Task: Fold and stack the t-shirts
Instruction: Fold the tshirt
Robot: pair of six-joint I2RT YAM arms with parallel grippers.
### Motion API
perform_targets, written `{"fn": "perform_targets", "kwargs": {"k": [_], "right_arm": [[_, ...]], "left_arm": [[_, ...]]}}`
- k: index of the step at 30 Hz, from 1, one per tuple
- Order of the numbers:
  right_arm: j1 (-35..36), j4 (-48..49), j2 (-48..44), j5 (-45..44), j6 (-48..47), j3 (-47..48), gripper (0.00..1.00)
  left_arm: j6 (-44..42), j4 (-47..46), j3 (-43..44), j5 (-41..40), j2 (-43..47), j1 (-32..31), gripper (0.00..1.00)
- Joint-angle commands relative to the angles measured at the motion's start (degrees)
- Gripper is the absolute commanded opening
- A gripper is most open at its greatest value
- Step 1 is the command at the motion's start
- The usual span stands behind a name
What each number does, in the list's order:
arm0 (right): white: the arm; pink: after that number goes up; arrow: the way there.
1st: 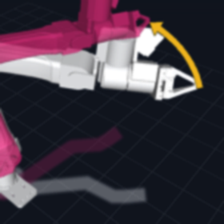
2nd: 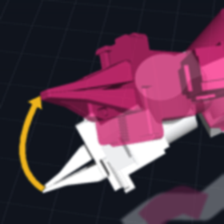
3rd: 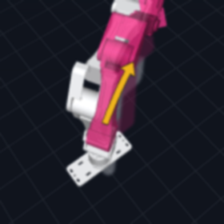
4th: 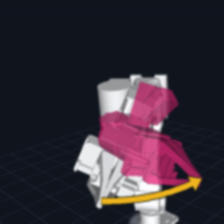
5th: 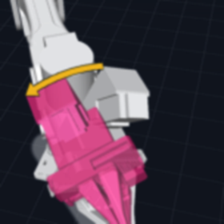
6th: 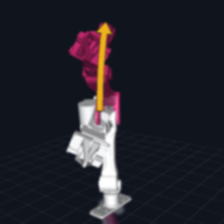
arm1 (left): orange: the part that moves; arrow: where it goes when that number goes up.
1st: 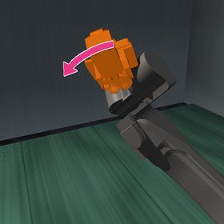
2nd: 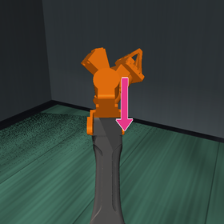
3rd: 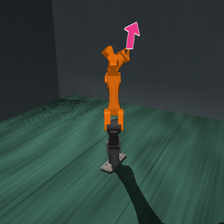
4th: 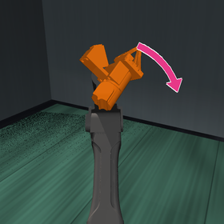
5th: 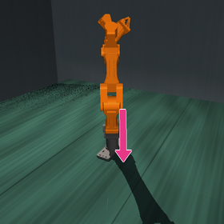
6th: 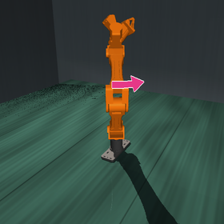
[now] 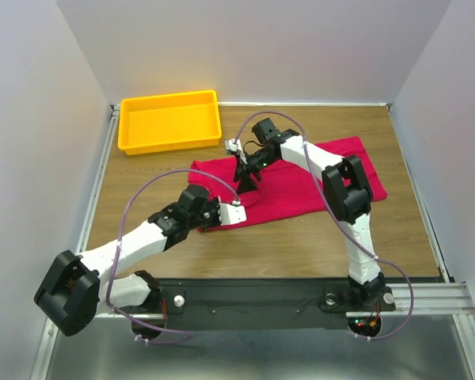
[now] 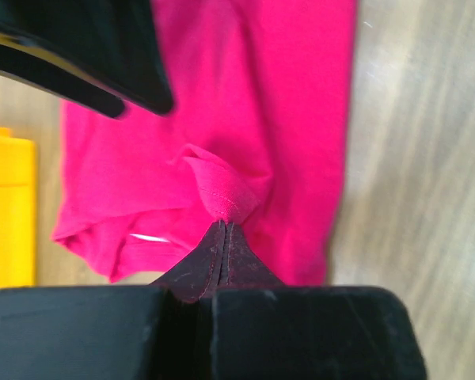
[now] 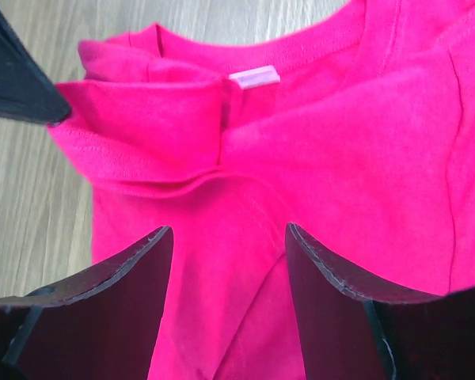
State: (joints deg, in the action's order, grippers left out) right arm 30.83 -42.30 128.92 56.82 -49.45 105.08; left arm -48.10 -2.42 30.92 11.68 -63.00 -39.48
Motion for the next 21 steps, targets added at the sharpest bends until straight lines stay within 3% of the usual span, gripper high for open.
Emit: {"fn": "perform_targets", "kwargs": {"k": [1,2,4,7,8,13,18,21], "right_arm": [[0.20,1.08,-6.84,-3.29,-1.18,-1.80,0.64],[0.28,1.00,-7.45,-3.73,-1.09,-2.50,0.64],[0.28,1.08,-9.12,-4.61,-1.17,-4.70,0.64],[0.28,0.99,-10.62,-4.61,-1.96,-7.51,0.64],[0.28,0.91,-10.71,-4.35,-2.23,-8.04,0.64],[0.28,0.99,-9.31,-3.03,-0.30,-6.83,0.64],[0.72,1.08,-4.92,-3.38,3.13,-2.17,0.63],[0.90,1.08,-0.37,-8.11,7.50,3.45,0.63]], "left_arm": [[1.33,8.03,4.32,-1.04,-0.81,-0.94,0.01],[1.43,8.91,5.02,-1.92,-0.81,-0.95,0.02],[2.21,11.37,5.90,-2.63,-0.37,-1.03,0.13],[3.53,14.19,6.52,-2.45,1.29,-1.29,0.44],[4.58,14.98,6.70,-2.80,2.00,-1.38,0.64],[9.77,14.11,8.54,-6.49,8.85,-1.65,0.66],[18.02,4.28,7.14,-17.55,20.01,-1.65,0.72],[27.84,0.57,6.44,-25.73,23.97,-1.39,0.78]]}}
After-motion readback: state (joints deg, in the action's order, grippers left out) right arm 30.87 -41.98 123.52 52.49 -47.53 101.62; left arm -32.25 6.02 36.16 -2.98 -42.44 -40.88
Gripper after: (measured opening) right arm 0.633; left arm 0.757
